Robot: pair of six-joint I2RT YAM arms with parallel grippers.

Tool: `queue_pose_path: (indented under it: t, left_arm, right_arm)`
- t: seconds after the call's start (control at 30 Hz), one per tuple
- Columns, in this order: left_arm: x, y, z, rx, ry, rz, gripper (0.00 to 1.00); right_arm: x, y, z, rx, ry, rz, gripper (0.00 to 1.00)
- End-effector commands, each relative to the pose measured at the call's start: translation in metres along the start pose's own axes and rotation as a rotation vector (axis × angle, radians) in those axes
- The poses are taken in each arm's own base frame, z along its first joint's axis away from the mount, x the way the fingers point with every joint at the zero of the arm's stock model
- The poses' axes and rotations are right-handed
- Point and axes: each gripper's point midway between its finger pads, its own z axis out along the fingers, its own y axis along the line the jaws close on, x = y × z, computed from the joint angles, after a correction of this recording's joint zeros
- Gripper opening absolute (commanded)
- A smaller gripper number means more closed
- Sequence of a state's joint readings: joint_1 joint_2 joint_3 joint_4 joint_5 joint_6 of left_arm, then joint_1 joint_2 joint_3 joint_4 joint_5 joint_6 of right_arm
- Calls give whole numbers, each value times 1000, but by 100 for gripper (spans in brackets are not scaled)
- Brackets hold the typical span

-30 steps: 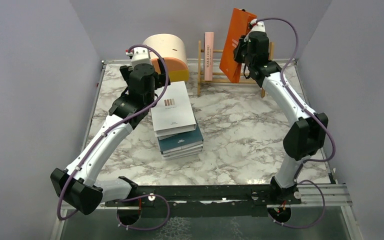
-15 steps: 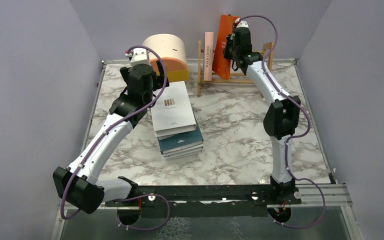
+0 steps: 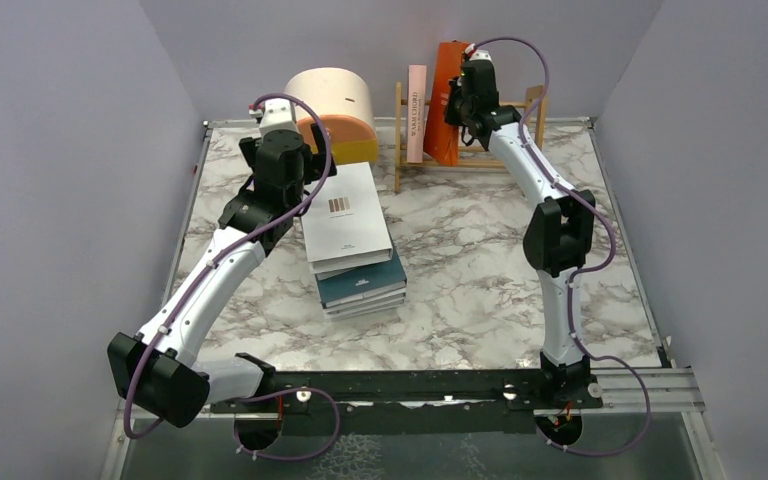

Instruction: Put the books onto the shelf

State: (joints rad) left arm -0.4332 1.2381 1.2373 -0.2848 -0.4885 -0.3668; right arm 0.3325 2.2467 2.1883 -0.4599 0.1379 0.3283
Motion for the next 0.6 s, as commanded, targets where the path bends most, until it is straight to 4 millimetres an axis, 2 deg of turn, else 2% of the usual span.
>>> queue_pose_path:
  t: [0.0, 0.07, 0.13, 0.3, 0.37, 0.57]
  left_arm:
    - [-1, -2, 0, 24, -6, -19, 99]
    - [0, -2, 1, 25, -4, -21, 99]
    - [0, 0, 1, 22, -3, -21, 99]
    - [1, 2, 2, 20, -2, -23, 99]
    - [2, 2, 2, 19, 1, -23, 99]
    - [2, 5, 1, 16, 0, -26, 99]
  right_arm:
    - [4, 23, 5, -60, 11, 5, 2]
    - [6, 28, 5, -74, 14, 3, 8]
    - [6, 34, 5, -98, 15, 9, 19]
    - [3, 46, 3, -151, 1, 39, 60]
    - [0, 51, 0, -180, -9, 54, 72]
    - [-3, 65, -7, -254, -13, 102, 75]
